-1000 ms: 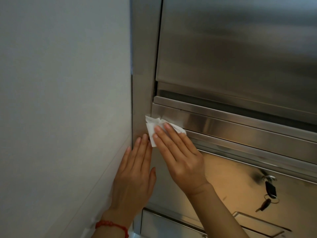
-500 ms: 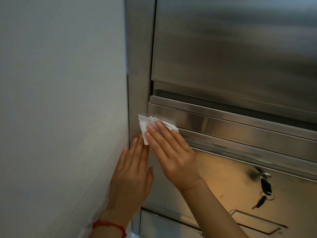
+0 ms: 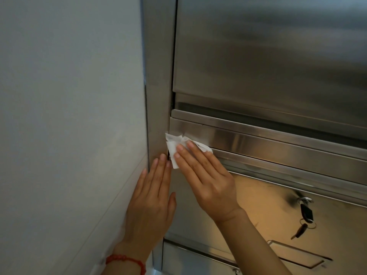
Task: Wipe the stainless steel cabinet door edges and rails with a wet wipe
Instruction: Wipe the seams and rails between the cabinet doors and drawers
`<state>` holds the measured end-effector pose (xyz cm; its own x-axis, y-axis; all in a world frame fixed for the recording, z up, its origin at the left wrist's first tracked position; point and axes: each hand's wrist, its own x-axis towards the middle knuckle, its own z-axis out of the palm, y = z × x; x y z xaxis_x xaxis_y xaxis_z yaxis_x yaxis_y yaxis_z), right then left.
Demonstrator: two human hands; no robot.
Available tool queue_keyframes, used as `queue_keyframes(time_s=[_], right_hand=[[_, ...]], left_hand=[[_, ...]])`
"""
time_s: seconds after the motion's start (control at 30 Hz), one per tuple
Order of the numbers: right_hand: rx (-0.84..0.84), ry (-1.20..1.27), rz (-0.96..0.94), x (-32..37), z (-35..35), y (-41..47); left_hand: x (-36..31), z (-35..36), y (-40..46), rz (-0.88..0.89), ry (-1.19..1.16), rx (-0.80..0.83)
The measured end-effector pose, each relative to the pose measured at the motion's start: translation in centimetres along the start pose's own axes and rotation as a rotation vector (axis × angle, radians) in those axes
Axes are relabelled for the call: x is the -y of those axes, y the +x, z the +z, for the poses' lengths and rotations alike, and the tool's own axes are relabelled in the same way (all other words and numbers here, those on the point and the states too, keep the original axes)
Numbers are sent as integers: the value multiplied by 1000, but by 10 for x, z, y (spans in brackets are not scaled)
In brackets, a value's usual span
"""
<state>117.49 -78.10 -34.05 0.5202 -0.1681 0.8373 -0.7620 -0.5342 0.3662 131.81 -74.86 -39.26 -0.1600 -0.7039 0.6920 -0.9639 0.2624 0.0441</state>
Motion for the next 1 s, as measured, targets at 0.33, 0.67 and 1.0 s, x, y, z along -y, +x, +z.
queue_keyframes(time_s=[0.33, 0.67, 1.0], right_hand=[[3, -4, 0, -1, -1, -2], [9, -25, 6, -4, -6, -7], [28, -30, 16, -9, -12, -12]], left_hand=[[-1, -1, 0, -24, -12, 3], [-1, -2, 0, -26, -25, 20], [-2, -3, 0, -22, -25, 36]])
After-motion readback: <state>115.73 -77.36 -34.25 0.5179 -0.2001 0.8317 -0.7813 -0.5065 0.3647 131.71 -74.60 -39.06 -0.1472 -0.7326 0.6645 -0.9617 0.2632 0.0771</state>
